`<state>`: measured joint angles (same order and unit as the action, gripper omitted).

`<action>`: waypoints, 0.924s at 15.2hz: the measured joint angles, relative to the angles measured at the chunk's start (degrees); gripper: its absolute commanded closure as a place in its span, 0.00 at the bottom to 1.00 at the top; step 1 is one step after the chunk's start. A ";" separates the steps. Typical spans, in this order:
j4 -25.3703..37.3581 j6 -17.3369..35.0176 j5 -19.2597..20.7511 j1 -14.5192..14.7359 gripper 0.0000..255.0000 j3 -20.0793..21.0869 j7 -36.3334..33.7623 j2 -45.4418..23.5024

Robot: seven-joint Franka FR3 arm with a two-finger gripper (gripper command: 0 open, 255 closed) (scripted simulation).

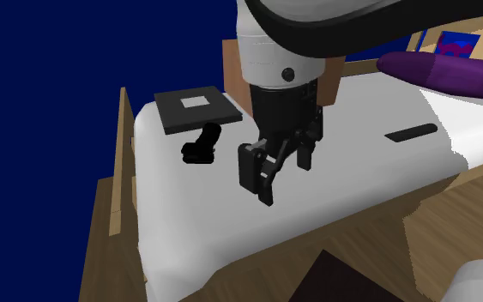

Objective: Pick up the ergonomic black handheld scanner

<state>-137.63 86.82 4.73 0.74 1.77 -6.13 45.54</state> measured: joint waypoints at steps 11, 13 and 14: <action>9.62 11.27 -2.60 -4.49 0.00 1.73 -14.08 -19.03; 12.36 13.30 -2.82 -5.47 0.00 1.71 -16.87 -23.28; 13.91 14.59 -2.83 -6.00 0.00 1.59 -18.18 -25.86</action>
<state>-123.72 101.41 1.90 -5.26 3.37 -24.32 19.68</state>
